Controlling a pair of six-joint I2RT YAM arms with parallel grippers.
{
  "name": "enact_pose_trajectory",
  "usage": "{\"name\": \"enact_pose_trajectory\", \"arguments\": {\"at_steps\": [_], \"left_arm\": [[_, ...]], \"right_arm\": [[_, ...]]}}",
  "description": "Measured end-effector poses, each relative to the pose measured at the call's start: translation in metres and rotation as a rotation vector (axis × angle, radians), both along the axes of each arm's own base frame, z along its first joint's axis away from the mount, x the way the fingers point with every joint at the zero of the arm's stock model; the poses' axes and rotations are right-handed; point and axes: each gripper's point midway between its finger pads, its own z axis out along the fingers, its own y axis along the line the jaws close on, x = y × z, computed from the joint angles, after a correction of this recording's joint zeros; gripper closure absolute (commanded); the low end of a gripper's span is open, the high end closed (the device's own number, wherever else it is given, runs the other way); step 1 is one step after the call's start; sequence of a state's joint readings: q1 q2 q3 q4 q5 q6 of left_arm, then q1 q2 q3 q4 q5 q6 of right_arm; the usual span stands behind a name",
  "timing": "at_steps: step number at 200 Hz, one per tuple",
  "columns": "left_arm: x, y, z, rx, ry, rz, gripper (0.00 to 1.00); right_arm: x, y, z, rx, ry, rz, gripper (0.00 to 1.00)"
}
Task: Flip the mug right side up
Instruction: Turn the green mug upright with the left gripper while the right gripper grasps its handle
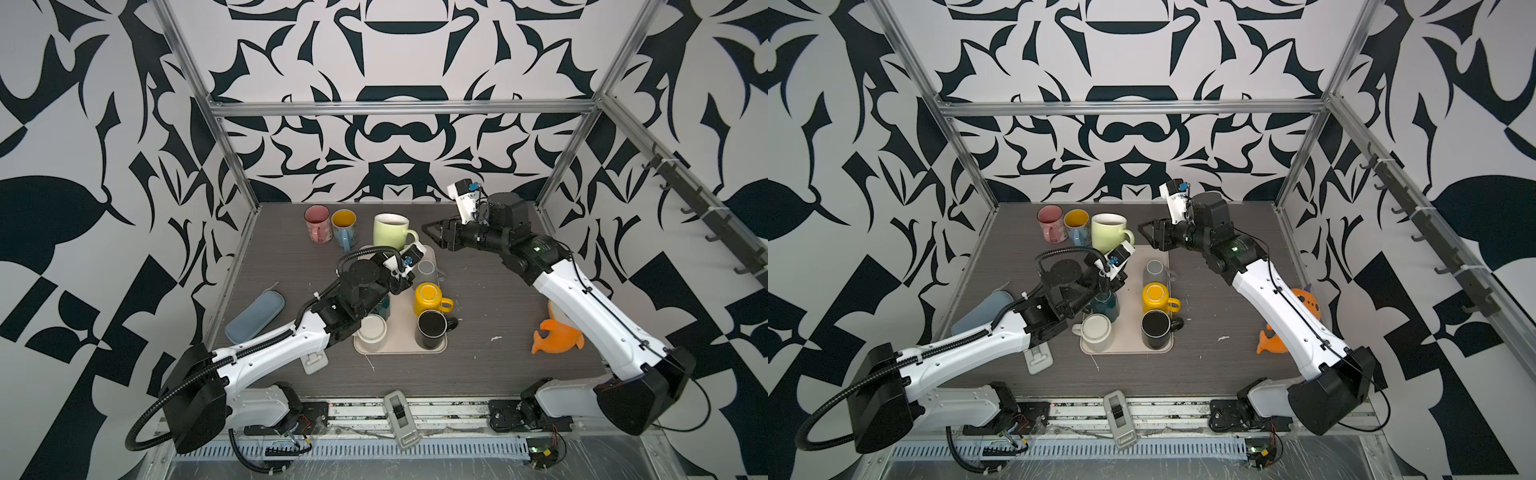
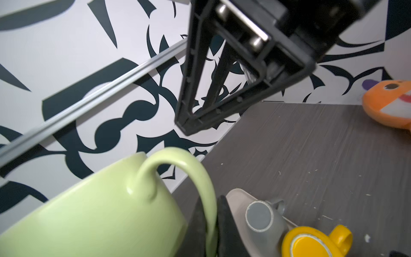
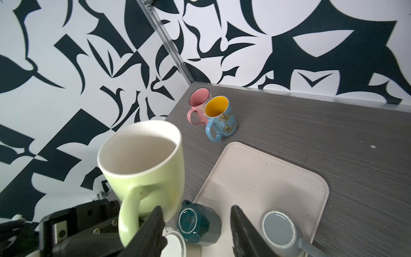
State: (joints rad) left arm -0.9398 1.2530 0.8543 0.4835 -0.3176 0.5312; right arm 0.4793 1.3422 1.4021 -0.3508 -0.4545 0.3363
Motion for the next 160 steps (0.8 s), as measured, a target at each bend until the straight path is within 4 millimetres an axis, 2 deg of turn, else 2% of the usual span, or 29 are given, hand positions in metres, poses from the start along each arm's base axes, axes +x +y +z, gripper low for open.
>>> {"name": "enact_pose_trajectory", "arguments": {"at_steps": [55,101,160], "left_arm": [[0.004,-0.001,-0.010,0.207,-0.177,0.065,1.00],[0.007,0.000,-0.029,0.320,-0.216,0.076,1.00],[0.004,0.001,-0.026,0.360,-0.261,0.067,1.00]], "right_arm": [[-0.025,0.008,0.014,-0.015,-0.027,0.150,0.42],[-0.042,0.010,0.008,-0.047,-0.008,0.233,0.42],[-0.048,0.010,-0.005,-0.088,0.034,0.270,0.41]]}}
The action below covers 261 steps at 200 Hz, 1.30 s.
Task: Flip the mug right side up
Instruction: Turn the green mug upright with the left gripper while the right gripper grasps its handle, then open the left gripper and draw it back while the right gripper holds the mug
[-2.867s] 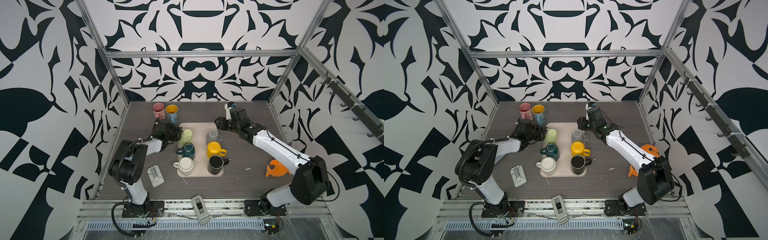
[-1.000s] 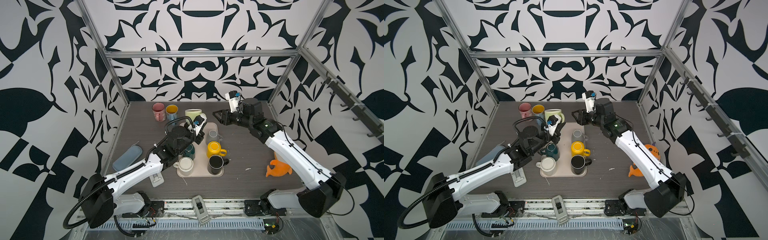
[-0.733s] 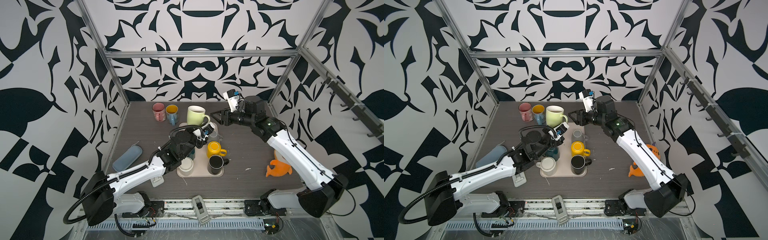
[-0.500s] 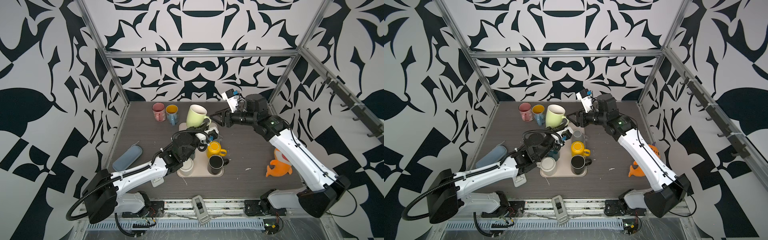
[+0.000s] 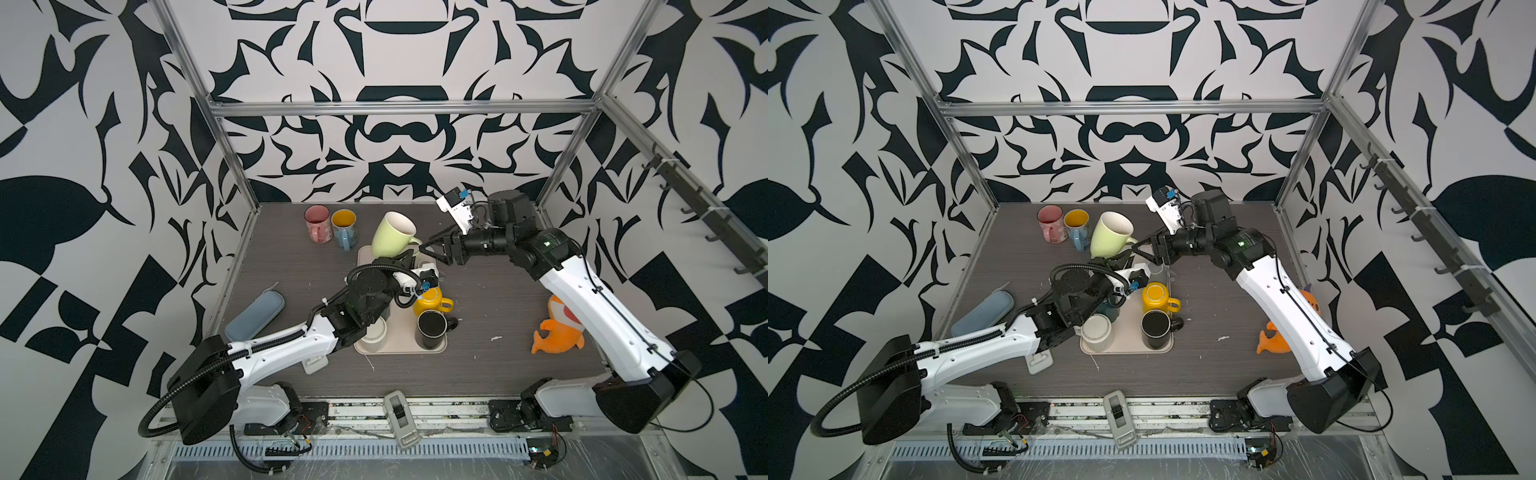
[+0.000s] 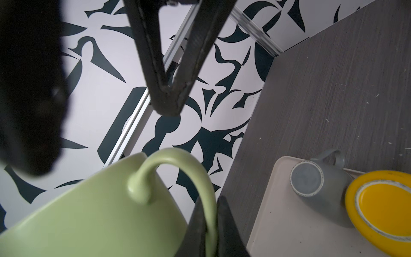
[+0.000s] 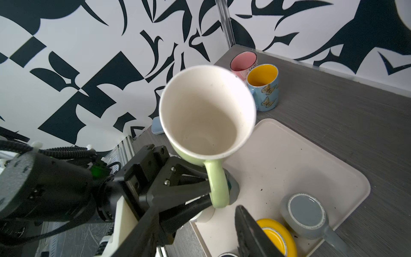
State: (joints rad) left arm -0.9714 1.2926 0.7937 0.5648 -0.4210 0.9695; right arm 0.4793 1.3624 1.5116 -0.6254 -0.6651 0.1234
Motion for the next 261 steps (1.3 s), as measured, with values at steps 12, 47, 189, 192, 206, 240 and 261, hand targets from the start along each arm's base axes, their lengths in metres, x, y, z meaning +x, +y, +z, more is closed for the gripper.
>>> {"name": "enact_pose_trajectory", "arguments": {"at_steps": [12,47,189,192,206,240,261], "left_arm": [[-0.002,0.000,0.004,-0.003,-0.011,-0.005,1.00],[-0.009,-0.005,0.008,0.002,-0.033,-0.026,1.00],[-0.013,-0.009,0.009,-0.002,-0.036,-0.038,0.71],[-0.013,-0.009,0.010,-0.011,-0.032,-0.038,0.69],[-0.014,-0.009,0.010,-0.016,-0.025,-0.034,0.59],[-0.008,-0.001,0.014,-0.039,-0.023,0.023,0.40],[0.001,0.010,0.018,-0.066,-0.030,0.105,0.36]], "right_arm": [[0.002,0.001,-0.006,-0.010,0.018,0.000,0.41],[0.012,0.005,-0.023,-0.035,0.061,-0.004,0.42],[0.014,0.009,-0.026,-0.021,0.080,-0.013,1.00],[0.015,0.009,-0.027,-0.025,0.080,-0.018,1.00],[0.018,0.007,-0.032,-0.036,0.091,-0.050,1.00],[0.031,-0.006,-0.044,-0.085,0.091,-0.159,1.00],[0.034,-0.019,-0.050,-0.114,0.076,-0.241,1.00]]}}
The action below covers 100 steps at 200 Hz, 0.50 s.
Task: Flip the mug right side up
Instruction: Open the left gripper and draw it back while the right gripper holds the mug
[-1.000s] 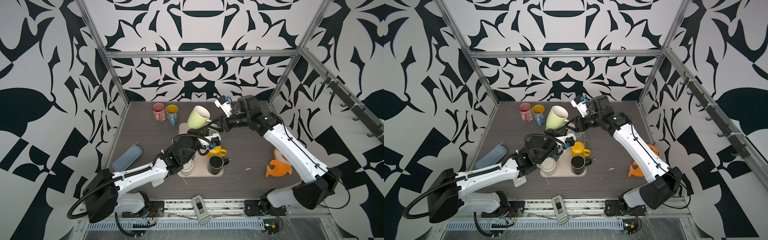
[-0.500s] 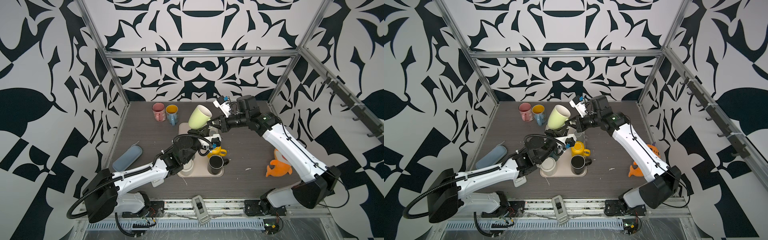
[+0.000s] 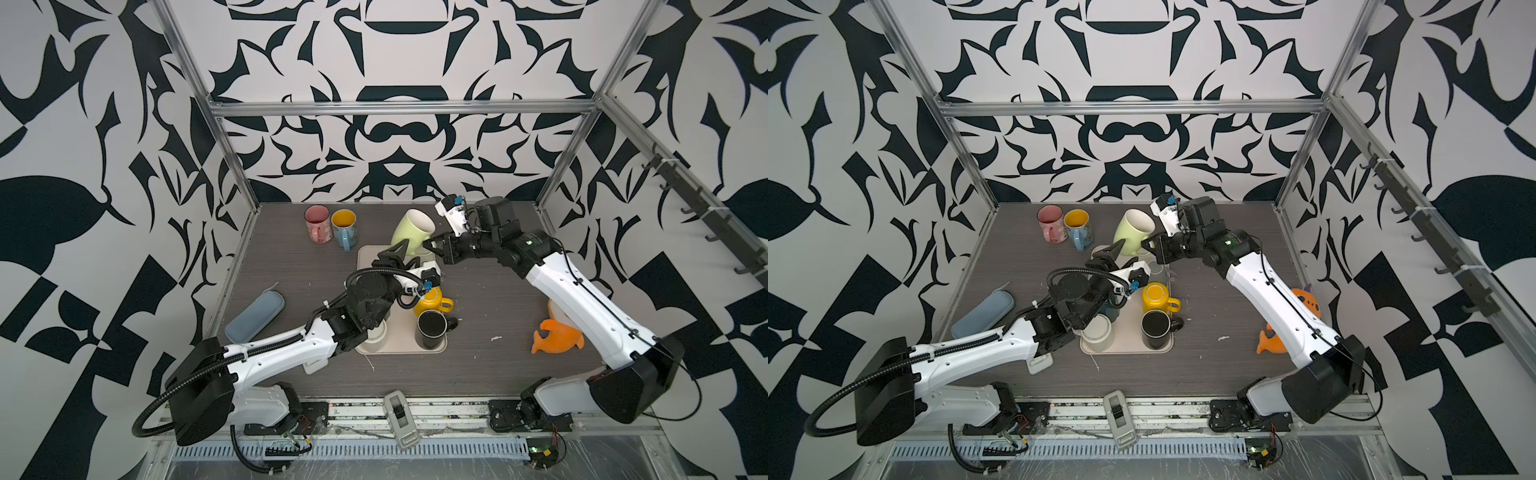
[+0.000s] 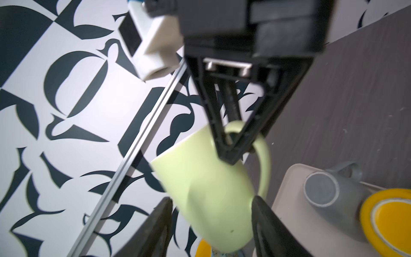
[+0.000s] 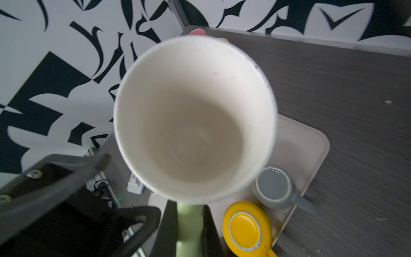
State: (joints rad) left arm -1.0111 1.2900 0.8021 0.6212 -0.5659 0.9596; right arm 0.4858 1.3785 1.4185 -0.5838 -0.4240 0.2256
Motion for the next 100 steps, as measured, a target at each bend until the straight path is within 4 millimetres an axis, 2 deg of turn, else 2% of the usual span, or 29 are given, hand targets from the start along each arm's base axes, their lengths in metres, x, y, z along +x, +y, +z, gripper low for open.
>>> {"name": "enact_pose_trajectory", "arguments": {"at_steps": [29,56,79,100], "left_arm": [[0.015,0.017,-0.005,-0.057,0.051,0.110,0.32],[0.042,0.044,0.001,-0.212,0.181,0.221,0.32],[0.075,0.098,0.018,-0.456,0.317,0.368,0.32],[0.086,0.149,0.023,-0.672,0.399,0.469,0.31]], "right_arm": [[0.010,-0.014,0.010,-0.020,-0.059,-0.098,1.00],[0.030,-0.014,0.012,-0.039,-0.085,-0.157,1.00],[0.055,0.001,0.005,-0.097,-0.095,-0.186,1.00],[0.078,0.028,-0.006,-0.160,-0.112,-0.181,1.00]]}}
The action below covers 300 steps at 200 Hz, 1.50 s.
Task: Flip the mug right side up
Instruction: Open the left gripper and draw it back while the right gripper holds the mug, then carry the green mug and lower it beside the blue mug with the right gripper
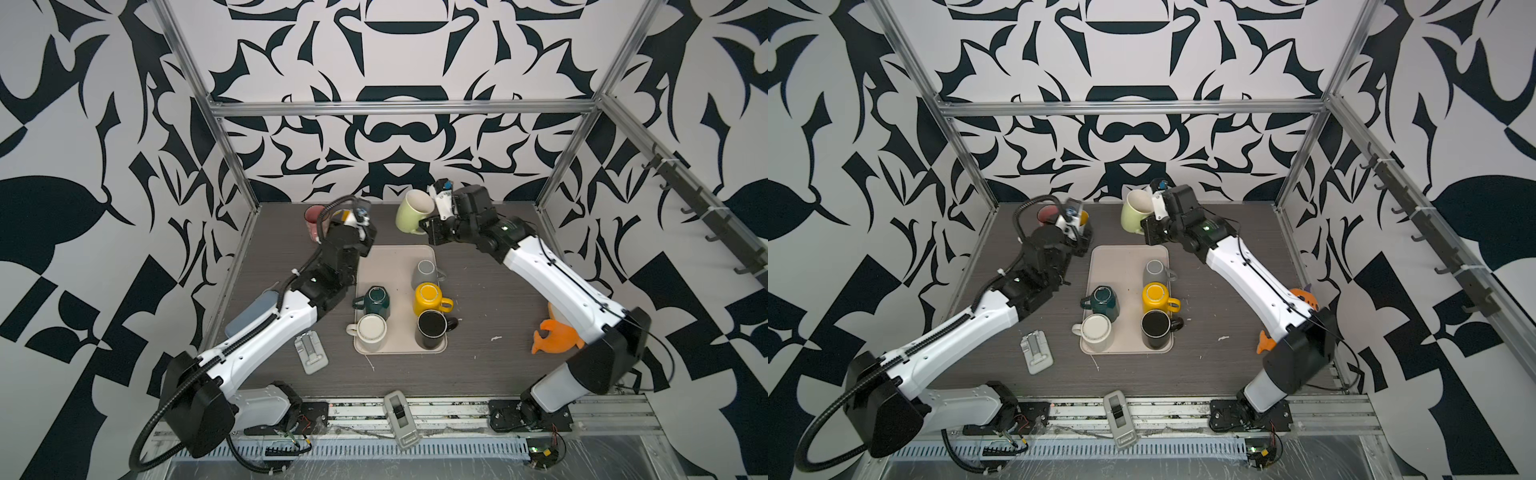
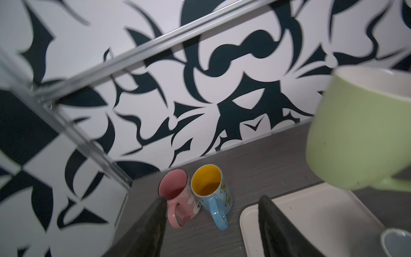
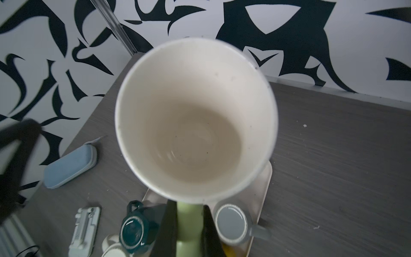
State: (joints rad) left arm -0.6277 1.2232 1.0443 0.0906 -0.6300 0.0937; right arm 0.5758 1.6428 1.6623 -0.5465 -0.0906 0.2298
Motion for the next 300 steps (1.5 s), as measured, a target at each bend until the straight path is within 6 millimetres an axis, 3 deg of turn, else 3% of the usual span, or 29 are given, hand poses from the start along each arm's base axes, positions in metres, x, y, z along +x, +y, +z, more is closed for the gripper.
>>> {"name": "enact_pose_trajectory", "arguments": {"at_steps": [19,46,64,81,120,146,233,300], "left_arm": [[-0.001,0.034,-0.004,-0.185,0.056,0.055,0.30],[-0.003,0.065,-0.012,-0.428,0.128,0.072,0.30],[-0.004,0.075,-0.024,-0.534,0.183,0.071,0.29],[-0.007,0.073,-0.035,-0.602,0.247,0.046,0.29],[-0.012,0.066,-0.051,-0.685,0.339,-0.003,0.27],[-0.013,0.074,-0.060,-0.722,0.376,0.004,0.27],[-0.015,0.089,-0.080,-0.805,0.434,0.026,0.27],[-0.016,0.087,-0.080,-0.813,0.441,0.010,0.27]], "right_arm": [[0.017,0.027,-0.014,-0.059,0.009,0.017,1.00],[0.049,0.063,-0.034,-0.135,0.003,0.015,1.00],[0.067,0.081,-0.053,-0.185,0.005,0.002,1.00],[0.081,0.090,-0.071,-0.238,0.011,-0.025,1.00],[0.098,0.095,-0.112,-0.319,0.046,-0.068,1.00],[0.100,0.096,-0.131,-0.340,0.068,-0.077,1.00],[0.113,0.107,-0.139,-0.294,0.043,-0.096,1.00],[0.122,0.115,-0.179,-0.283,0.080,-0.119,1.00]]}}
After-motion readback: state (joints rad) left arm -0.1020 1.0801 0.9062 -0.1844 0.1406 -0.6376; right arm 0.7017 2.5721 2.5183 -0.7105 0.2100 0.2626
